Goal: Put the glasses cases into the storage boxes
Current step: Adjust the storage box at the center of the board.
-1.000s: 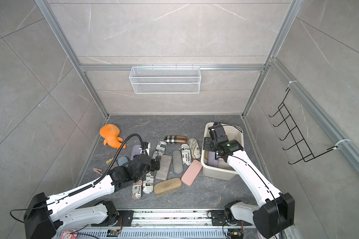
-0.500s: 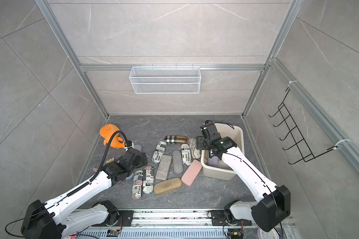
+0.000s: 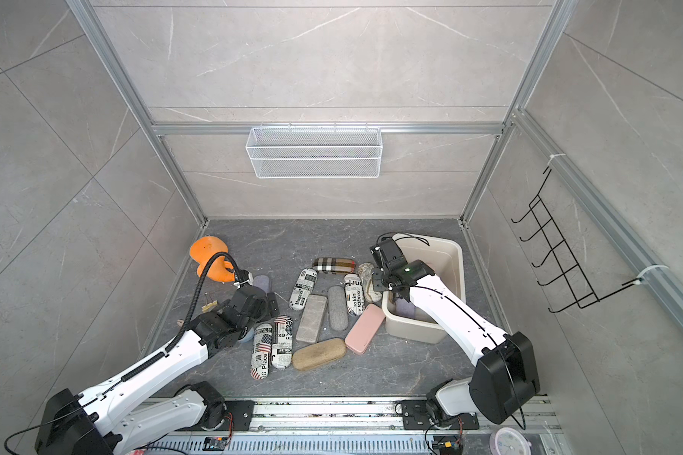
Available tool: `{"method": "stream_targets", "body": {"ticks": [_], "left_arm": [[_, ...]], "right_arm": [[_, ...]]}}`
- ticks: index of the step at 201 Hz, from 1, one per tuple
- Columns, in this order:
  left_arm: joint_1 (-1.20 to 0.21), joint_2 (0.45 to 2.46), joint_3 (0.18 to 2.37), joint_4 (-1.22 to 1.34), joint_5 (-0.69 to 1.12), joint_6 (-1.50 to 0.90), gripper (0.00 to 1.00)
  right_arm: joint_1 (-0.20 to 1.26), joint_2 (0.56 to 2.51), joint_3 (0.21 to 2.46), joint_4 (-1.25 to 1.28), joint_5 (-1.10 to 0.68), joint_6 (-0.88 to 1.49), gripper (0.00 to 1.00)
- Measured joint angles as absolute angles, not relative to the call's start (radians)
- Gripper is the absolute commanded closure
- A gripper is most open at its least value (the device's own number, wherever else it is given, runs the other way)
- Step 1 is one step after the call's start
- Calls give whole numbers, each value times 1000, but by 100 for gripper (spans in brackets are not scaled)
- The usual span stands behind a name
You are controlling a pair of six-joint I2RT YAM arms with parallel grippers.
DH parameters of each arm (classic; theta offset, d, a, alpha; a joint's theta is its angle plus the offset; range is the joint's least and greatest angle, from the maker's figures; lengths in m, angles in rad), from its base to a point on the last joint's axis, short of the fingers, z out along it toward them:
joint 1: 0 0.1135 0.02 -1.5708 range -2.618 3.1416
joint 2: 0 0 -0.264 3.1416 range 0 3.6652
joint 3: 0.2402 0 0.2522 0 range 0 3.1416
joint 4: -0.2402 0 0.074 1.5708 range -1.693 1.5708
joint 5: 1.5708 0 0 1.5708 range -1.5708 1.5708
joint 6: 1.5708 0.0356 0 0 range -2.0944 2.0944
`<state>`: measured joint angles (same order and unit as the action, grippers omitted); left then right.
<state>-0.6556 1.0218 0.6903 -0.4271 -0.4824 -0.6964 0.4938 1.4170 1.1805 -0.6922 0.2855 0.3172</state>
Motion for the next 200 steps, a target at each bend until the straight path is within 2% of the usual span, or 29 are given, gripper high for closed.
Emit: {"method": "stream_targets", "body": {"ticks": [35, 86, 94, 119, 126, 200], "left_arm": [[-654, 1022, 690, -427, -463, -696, 7], [-654, 1022, 690, -427, -449, -696, 7], [-654, 1022, 690, -427, -445, -695, 7], [-653, 1029, 691, -437, -448, -693, 5], [-649, 1039, 693, -442, -454, -693, 5], [-424, 1357, 759, -441, -429, -654, 4]], "right_arm": [[501, 1392, 1160, -702, 291, 324, 80], [512, 1351, 1126, -699, 267, 317, 81], [514, 1345, 1121, -699, 261, 317, 75], [523, 1337, 1118, -706, 248, 323, 45], [525, 1335, 1118, -709, 246, 327, 40], [548, 1229, 1178, -737, 249, 321, 24]]}}
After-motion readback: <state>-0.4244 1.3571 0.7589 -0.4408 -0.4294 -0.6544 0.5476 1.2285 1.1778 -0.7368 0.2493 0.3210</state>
